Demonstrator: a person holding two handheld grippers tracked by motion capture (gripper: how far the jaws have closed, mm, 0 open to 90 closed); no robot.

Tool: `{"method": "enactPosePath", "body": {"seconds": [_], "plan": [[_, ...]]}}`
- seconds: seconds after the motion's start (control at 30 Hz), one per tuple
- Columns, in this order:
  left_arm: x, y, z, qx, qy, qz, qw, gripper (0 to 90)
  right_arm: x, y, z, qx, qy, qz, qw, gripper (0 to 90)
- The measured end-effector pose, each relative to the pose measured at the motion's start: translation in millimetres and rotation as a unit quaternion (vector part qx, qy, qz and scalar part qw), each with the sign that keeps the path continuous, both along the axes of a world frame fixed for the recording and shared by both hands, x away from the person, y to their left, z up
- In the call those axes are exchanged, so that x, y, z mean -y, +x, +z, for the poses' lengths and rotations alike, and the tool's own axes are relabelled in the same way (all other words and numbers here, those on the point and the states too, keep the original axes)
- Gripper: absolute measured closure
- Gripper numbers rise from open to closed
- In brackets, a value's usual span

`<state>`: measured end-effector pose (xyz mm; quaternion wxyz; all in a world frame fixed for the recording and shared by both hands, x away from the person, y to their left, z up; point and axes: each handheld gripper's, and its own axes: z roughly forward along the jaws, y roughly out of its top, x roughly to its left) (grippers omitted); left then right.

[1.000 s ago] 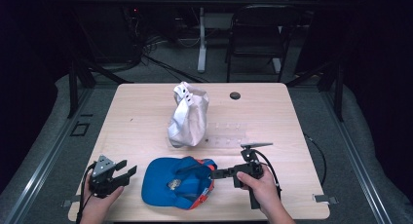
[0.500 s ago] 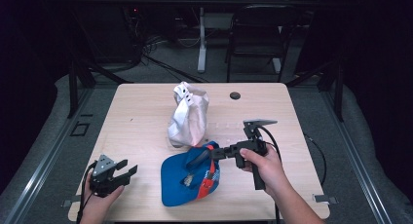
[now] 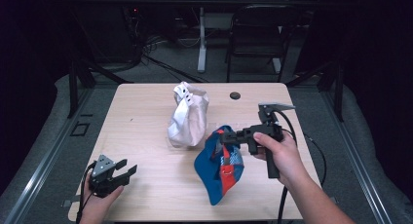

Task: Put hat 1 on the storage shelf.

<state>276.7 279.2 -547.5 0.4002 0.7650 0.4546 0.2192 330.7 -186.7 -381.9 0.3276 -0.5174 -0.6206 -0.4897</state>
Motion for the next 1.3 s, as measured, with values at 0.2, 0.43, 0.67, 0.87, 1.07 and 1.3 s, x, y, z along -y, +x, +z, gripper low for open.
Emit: {"method": "enactPosePath", "body": {"seconds": [0.2,0.43,0.67,0.87,1.07,1.3], "plan": [[1.2,-0.1,-0.2,-0.004,0.001,0.000,1.0000,51.8,37.6,-0.5,22.3,0.004,-0.006,-0.052,0.9986,77.9],[2.3,0.0,-0.8,-0.001,0.003,0.000,1.0000,51.8,58.5,7.8,34.7,0.003,-0.006,-0.093,0.9956,77.9],[0.9,0.4,-0.8,-0.007,0.006,-0.001,1.0000,51.8,76.0,26.9,55.6,0.011,-0.004,-0.134,0.9909,77.9],[0.3,0.9,-1.2,-0.007,0.005,-0.001,1.0000,51.8,78.1,41.7,68.6,0.017,-0.016,-0.161,0.9867,77.8],[0.4,1.4,-2.4,-0.003,0.002,-0.001,1.0000,51.7,73.6,56.8,76.7,0.017,-0.019,-0.176,0.9840,77.8],[-1.2,1.2,-1.8,-0.008,0.003,0.000,1.0000,51.8,66.7,70.6,79.9,0.017,-0.025,-0.182,0.9829,77.8]]}}
